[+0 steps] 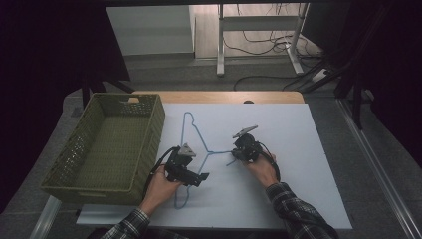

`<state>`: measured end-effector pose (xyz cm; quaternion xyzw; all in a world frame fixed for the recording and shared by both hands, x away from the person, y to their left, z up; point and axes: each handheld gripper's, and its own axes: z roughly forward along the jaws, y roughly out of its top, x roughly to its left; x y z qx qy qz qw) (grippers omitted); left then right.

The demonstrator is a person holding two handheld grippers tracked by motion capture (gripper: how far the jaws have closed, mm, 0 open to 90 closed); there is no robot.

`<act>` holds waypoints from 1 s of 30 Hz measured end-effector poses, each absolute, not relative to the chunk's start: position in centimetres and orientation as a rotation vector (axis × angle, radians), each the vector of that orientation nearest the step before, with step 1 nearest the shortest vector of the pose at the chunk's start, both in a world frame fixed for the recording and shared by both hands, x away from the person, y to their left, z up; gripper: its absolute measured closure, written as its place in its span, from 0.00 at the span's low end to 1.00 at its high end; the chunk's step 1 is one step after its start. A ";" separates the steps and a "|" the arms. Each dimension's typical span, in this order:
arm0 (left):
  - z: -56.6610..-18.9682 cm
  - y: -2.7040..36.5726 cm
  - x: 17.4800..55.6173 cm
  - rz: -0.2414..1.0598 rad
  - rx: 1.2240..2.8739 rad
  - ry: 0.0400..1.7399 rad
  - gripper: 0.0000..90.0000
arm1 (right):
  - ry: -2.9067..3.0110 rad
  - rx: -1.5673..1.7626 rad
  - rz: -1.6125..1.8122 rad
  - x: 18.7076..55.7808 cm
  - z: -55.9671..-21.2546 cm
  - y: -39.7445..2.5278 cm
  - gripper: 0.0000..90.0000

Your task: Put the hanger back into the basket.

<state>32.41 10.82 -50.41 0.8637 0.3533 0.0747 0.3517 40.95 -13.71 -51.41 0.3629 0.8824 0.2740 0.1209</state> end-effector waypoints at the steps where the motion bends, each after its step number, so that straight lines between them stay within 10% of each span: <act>1: -50.4 10.8 32.4 0.193 2.235 0.914 0.04 | 2.577 1.060 0.800 41.0 -51.4 -13.7 0.94; 8: -50.2 10.6 33.6 0.191 2.264 0.967 0.10 | 2.538 1.031 0.828 40.4 -50.0 -13.6 0.95; 21: -51.9 9.4 37.5 0.032 2.309 1.097 0.74 | 2.521 0.978 0.892 39.1 -47.9 -13.2 0.95; 30: -51.9 10.3 37.8 -0.078 2.206 1.208 0.93 | 2.525 0.958 0.916 38.7 -47.5 -13.2 0.98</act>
